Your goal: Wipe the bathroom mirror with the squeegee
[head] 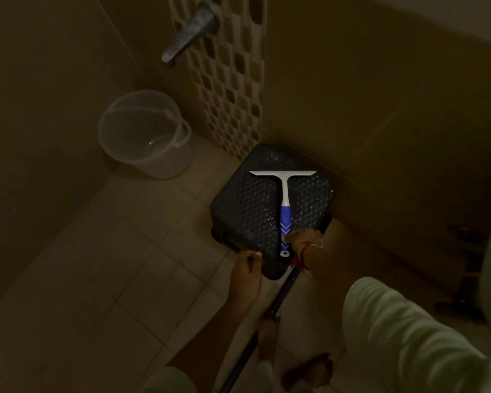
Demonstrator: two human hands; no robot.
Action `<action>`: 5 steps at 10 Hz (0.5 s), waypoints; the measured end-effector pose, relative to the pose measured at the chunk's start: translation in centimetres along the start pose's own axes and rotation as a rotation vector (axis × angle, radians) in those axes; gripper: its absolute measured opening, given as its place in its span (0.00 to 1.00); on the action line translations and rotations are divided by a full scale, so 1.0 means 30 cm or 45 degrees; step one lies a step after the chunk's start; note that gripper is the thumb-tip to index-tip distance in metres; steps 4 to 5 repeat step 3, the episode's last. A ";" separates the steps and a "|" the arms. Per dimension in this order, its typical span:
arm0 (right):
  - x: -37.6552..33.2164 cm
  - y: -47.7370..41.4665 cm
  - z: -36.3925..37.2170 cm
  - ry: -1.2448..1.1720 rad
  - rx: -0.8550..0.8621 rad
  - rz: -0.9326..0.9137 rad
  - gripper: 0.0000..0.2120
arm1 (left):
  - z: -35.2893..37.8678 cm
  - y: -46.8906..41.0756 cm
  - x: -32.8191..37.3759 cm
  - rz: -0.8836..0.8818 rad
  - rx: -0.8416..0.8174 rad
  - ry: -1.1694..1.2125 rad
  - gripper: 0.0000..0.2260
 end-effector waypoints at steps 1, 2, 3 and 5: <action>-0.001 0.021 -0.013 -0.026 -0.094 -0.090 0.18 | 0.011 0.000 -0.004 -0.012 -0.011 -0.036 0.02; 0.021 0.091 -0.043 -0.009 0.060 -0.157 0.18 | 0.004 0.018 -0.005 0.004 -0.020 -0.063 0.03; 0.013 0.217 -0.072 -0.232 0.071 -0.207 0.17 | -0.022 0.076 0.029 0.008 -0.028 -0.072 0.04; 0.013 0.217 -0.072 -0.232 0.071 -0.207 0.17 | -0.022 0.076 0.029 0.008 -0.028 -0.072 0.04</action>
Point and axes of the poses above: each hand's wrist, its own y-axis away from the middle knuckle, its own z-axis out of the palm, x = y × z, the point moved 4 cm from there along -y, towards the middle knuckle, and after that the axes turned 11 degrees about -z, right-handed, at the moved point
